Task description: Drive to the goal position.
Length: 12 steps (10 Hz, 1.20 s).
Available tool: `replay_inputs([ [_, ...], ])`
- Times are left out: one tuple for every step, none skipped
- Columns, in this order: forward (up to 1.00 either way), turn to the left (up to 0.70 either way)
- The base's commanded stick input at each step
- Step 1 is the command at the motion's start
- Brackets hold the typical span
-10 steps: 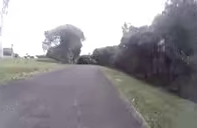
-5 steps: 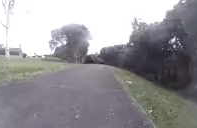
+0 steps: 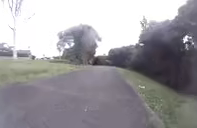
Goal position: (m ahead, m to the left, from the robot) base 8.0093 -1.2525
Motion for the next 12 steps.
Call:
replay_inputs([
  [0.7, 0.0],
  [0.7, 0.0],
  [0.7, 0.0],
  [0.7, 0.0],
  [0.7, -0.11],
  [0.7, -0.26],
  [0.7, -0.27],
  [0.7, -0.27],
  [0.7, -0.27],
  [0.7, -0.27],
  [0.7, 0.0],
  [0.7, 0.0],
])
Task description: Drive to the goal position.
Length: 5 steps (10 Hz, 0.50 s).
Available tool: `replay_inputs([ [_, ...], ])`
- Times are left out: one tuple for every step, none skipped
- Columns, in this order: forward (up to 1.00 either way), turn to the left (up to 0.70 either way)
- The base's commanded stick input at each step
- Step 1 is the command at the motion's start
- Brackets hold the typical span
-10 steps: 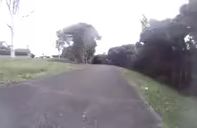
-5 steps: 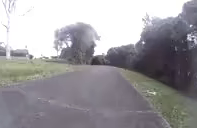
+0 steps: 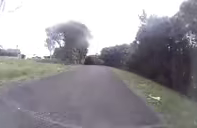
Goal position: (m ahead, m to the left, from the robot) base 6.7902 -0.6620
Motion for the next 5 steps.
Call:
replay_inputs([
  [0.7, 0.0],
  [0.7, 0.0],
  [0.7, 0.0],
  [0.7, 0.0],
  [0.7, -0.09],
])
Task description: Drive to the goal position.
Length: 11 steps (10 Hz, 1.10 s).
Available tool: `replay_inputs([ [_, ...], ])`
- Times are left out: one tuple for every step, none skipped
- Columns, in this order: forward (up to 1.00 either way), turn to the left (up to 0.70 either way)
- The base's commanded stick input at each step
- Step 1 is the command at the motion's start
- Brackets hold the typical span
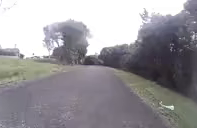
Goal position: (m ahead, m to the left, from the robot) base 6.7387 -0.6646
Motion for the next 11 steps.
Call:
replay_inputs([
  [0.7, -0.24],
  [0.7, -0.06],
  [0.7, 0.0],
  [0.7, 0.0],
  [0.7, 0.0],
  [0.7, 0.0],
  [0.7, 0.0],
  [0.7, 0.0],
  [0.7, 0.0],
  [0.7, 0.0],
  [0.7, 0.0],
])
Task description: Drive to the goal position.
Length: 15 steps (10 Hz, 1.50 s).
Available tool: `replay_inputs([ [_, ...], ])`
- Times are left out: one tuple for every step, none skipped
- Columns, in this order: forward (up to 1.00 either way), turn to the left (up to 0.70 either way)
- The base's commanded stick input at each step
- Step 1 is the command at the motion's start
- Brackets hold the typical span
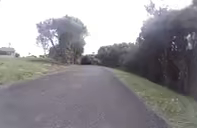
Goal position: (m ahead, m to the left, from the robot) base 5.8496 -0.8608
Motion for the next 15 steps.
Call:
replay_inputs([
  [0.7, 0.0],
  [0.7, 0.0],
  [0.7, 0.0],
  [0.7, 0.0],
  [0.7, 0.0],
  [0.7, 0.0],
  [0.7, 0.0],
  [0.7, 0.0],
  [0.7, 0.0],
  [0.7, 0.0],
  [0.7, 0.0],
  [0.7, 0.0],
  [0.7, 0.0],
  [0.7, 0.0],
  [0.7, 0.0],
])
